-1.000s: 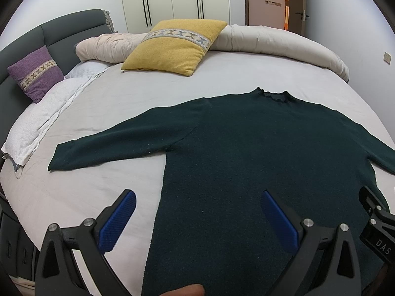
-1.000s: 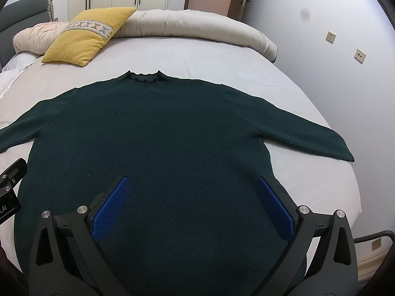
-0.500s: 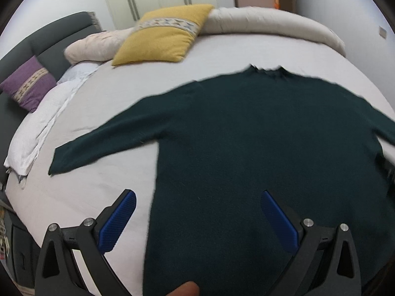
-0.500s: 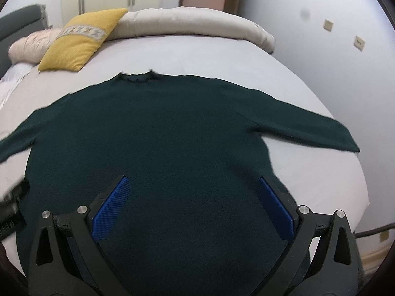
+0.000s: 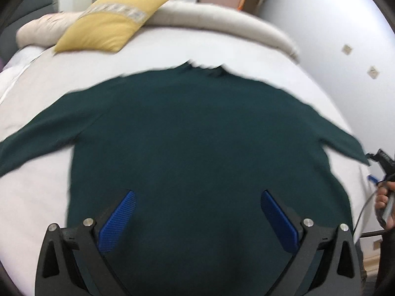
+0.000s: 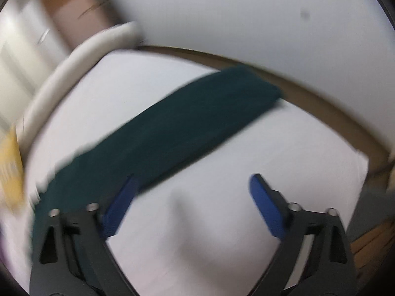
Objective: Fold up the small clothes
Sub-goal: 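Grasp the sweater sleeve cuff with the right tool and lift it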
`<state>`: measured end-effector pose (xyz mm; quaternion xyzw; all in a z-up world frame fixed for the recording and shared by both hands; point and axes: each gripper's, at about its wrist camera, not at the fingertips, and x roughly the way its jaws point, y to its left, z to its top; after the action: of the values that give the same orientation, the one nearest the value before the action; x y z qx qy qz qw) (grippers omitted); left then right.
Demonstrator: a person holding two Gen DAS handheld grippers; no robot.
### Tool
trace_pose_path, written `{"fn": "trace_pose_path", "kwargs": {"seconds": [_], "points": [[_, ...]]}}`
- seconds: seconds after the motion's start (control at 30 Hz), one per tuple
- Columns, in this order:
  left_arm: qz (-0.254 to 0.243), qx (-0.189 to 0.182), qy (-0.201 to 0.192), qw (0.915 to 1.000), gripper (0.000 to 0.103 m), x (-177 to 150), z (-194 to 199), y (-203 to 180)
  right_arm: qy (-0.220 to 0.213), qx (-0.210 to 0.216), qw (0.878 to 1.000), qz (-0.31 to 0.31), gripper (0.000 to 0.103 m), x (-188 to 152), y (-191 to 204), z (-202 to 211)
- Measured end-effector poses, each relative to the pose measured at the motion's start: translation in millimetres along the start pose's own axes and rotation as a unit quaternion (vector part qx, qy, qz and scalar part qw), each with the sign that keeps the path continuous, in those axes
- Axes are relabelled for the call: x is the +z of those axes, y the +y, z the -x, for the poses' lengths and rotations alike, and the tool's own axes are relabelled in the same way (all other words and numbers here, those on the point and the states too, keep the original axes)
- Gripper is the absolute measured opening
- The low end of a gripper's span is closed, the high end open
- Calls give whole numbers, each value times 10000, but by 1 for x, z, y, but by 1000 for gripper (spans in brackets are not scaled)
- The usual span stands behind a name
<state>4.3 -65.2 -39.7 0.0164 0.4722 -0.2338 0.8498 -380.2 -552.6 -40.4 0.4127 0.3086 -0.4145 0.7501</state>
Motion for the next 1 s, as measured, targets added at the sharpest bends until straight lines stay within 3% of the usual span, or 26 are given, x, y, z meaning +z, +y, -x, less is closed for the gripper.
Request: {"fn": "trace_pose_path", "kwargs": {"seconds": [0.07, 0.17, 0.27, 0.43, 0.5, 0.63, 0.83, 1.0], "points": [[-184, -13, 19, 9998, 103, 5, -5, -17, 31, 442, 9973, -593, 76, 22, -35, -9], [-53, -235, 53, 9997, 103, 13, -9, -25, -7, 831, 9930, -844, 71, 46, -54, -18], [16, -309, 24, 9995, 103, 23, -20, -29, 115, 1348, 9839, -1170, 54, 62, -66, -37], [195, -558, 12, 9983, 102, 40, -30, -16, 147, 1486, 9798, -1333, 16, 81, -75, -65], [321, -636, -1, 9975, 100, 48, -33, -8, 135, 1448, 9810, -1283, 10, 103, -70, -68], [542, -844, -28, 9950, 96, 62, -39, 7, -127, 1181, 9907, -661, 6, 110, -39, -51], [743, -1126, -118, 9908, 96, 69, -36, 25, -538, 1279, 9901, 218, 5, 98, 38, -3], [1029, -1403, -189, 9846, 96, 75, -35, 36, -520, 1526, 9713, 1749, 5, 58, 154, 15]]}}
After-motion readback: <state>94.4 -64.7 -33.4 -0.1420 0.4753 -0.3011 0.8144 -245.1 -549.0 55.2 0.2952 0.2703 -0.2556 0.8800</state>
